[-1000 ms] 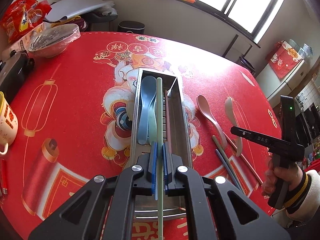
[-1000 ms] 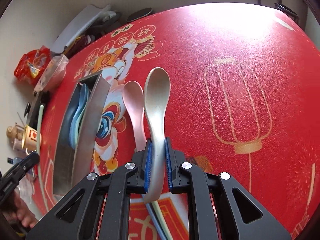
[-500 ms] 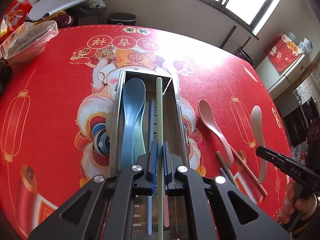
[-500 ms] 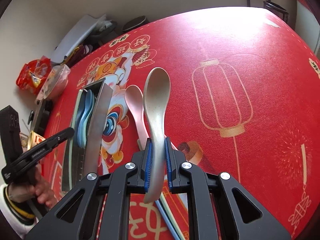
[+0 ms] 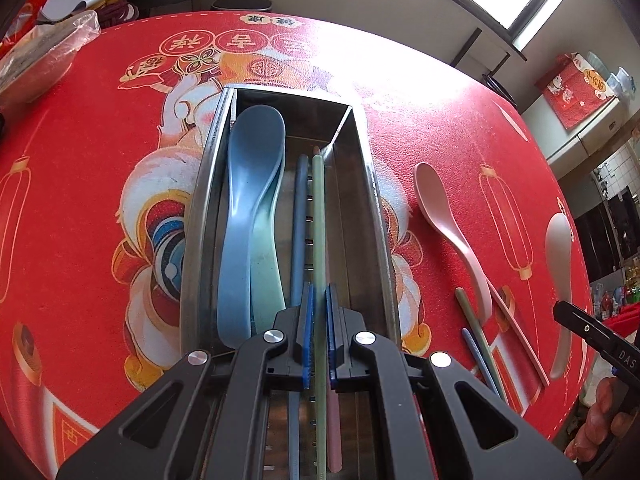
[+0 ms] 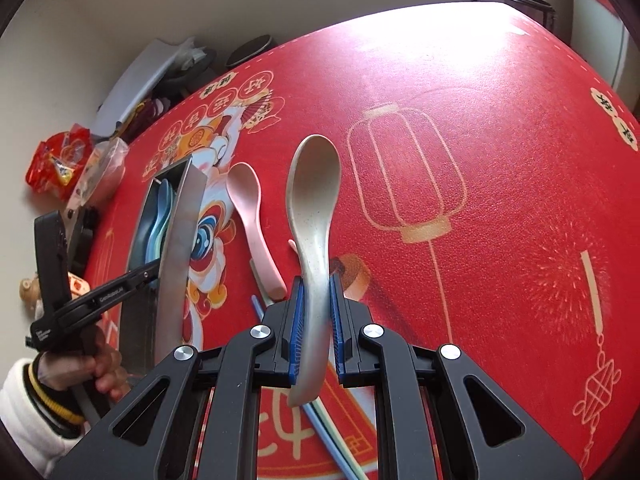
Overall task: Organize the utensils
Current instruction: 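Lower the light green chopstick into the caddy and open the left gripper, then lower the white spoon into the caddy and open the right gripper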
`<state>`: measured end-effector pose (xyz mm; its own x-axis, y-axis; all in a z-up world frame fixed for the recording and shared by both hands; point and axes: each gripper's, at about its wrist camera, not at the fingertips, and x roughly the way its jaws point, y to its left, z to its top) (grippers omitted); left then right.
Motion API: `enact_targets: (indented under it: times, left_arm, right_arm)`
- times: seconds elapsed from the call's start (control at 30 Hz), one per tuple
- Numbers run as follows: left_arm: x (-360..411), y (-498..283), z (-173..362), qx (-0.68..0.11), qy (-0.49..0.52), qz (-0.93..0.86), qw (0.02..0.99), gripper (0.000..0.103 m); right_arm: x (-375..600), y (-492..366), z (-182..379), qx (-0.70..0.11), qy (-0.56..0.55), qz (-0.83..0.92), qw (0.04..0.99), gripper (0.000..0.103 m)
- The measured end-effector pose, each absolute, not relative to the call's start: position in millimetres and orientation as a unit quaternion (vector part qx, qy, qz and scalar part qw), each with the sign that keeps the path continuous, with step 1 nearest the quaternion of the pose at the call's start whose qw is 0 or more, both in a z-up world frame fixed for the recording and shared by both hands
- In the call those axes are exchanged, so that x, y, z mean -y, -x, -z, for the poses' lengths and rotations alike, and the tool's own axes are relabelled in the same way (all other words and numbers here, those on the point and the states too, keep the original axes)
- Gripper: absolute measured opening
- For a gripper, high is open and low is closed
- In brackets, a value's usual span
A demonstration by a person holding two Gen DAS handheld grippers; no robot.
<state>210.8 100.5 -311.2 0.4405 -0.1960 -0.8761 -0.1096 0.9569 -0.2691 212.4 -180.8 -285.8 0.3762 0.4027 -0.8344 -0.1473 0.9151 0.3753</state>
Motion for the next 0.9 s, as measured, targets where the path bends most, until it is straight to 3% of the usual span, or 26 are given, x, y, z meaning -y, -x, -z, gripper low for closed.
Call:
enact_targets:
  times: [0.13, 0.23, 0.43, 0.5, 0.63, 0.77, 0.9]
  left_arm:
    - [-101, -208, 308, -0.525, 0.146, 0.029, 0.838, 0.006]
    - [-104, -204, 301, -0.518, 0.146, 0.03, 0.842, 0.011]
    - [-112, -186, 274, -0.49, 0.136, 0.027, 0.861, 0.035]
    - [-117, -178, 266, -0.481, 0.128, 0.017, 0.867, 0.051]
    - [-129, -163, 256, -0.473, 0.12, 0.008, 0.873, 0.068]
    - [-139, -151, 252, -0.472, 0.104, 0.003, 0.876, 0.092]
    - [-152, -141, 251, -0.478, 0.106, -0.002, 0.872, 0.097]
  right_arm:
    - [181, -210, 285, -0.532, -0.12, -0.166, 0.821, 0.012]
    - [179, -208, 284, -0.532, -0.12, -0.166, 0.821, 0.012]
    - [169, -206, 281, -0.531, -0.117, -0.172, 0.821, 0.012]
    - [163, -206, 280, -0.531, -0.115, -0.175, 0.821, 0.012]
    - [149, -209, 278, -0.533, -0.111, -0.182, 0.819, 0.012]
    - [129, -212, 276, -0.534, -0.108, -0.193, 0.816, 0.012]
    - [103, -216, 272, -0.536, -0.092, -0.209, 0.813, 0.012]
